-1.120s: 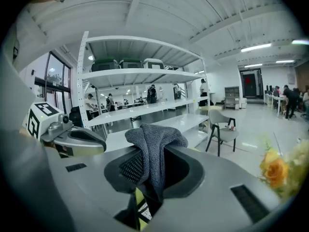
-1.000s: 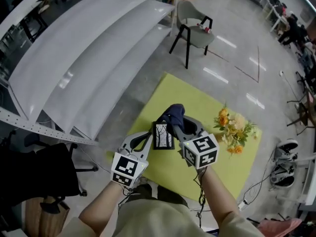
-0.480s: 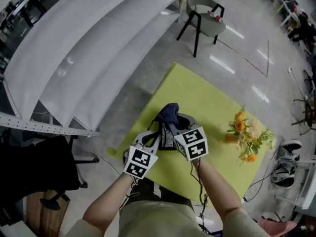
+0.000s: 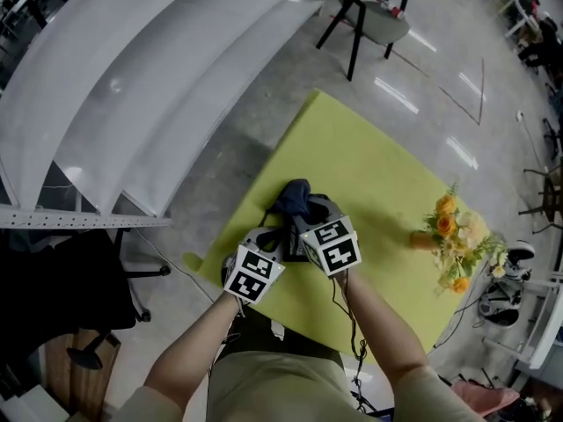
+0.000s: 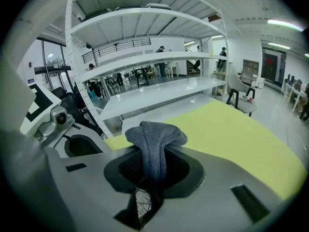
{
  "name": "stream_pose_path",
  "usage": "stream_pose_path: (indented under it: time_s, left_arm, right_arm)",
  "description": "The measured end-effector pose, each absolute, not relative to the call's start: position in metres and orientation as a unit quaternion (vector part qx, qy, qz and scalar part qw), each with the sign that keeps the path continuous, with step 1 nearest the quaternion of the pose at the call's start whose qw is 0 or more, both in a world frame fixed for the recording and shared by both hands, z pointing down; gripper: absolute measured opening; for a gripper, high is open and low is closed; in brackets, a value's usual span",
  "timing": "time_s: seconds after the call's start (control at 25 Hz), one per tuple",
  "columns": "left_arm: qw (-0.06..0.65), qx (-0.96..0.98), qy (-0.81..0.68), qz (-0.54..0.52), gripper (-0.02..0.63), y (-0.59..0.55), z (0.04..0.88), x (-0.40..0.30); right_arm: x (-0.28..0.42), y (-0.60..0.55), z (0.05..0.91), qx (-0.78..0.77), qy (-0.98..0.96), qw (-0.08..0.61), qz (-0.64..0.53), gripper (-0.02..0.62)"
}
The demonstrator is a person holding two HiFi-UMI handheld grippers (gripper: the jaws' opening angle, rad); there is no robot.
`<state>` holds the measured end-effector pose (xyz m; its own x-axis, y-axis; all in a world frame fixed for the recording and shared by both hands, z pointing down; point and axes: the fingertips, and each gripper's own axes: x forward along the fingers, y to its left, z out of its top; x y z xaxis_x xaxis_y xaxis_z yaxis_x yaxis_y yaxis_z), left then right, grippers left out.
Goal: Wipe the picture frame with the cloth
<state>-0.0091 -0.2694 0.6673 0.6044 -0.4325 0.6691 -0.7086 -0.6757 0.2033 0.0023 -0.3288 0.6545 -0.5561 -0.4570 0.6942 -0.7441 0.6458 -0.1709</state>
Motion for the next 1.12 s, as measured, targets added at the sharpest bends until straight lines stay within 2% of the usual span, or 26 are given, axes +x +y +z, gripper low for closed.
stream_pose_path:
  time_s: [0.48,1.12]
  left_arm:
    - [0.262,0.865,-0.31,0.297,0.009,-0.264,0.684,-0.006]
    - [0.289,0.86,-0.308,0.287,0.009,-0.264,0.688,-0.005]
  right_arm:
    - [-0.004,-0.323,0.681,0.331,-0.843,0.369,0.208,0.083]
    - [0.073,-0.324,0.673,0.423,-0.789,0.391,0.214,0.08]
